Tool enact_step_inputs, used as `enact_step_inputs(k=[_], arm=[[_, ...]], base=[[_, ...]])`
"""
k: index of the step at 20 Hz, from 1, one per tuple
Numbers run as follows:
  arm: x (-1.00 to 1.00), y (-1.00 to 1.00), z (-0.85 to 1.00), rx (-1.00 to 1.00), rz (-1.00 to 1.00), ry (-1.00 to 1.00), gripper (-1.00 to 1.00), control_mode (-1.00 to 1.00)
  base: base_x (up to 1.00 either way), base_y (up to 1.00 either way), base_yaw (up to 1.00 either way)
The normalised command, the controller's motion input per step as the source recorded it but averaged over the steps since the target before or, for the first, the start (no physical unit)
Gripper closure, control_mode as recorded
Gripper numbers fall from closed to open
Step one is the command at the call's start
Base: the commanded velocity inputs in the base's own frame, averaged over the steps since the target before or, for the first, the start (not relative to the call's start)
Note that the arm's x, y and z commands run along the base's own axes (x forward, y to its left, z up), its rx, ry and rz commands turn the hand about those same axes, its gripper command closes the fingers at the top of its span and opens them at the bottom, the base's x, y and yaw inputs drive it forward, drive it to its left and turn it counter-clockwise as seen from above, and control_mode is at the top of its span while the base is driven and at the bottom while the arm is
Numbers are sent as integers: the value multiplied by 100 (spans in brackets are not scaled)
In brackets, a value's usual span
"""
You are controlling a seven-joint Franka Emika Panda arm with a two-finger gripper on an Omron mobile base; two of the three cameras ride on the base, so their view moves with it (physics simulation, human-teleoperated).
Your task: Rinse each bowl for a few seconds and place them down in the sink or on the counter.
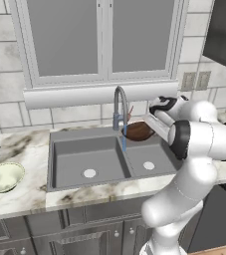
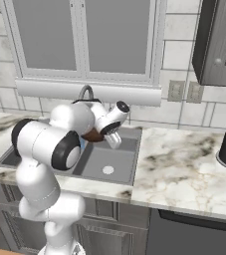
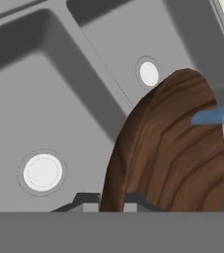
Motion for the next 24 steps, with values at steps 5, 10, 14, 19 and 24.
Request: enact_step_inputs(k=[5,10,14,19,24], arm=[[0,-18,15,-2,-1,0,100,-100],[0,-28,20,-6,-9,0,100,-100],[-1,-42,9,-3,-14,0,100,-100],[-3,-51,0,0,-17,2,100,-100],[-9,-35,0,0,-22,-1,100,-100]], base=[[0,0,0],[0,0,0],[0,0,0],[0,0,0],[0,0,0]])
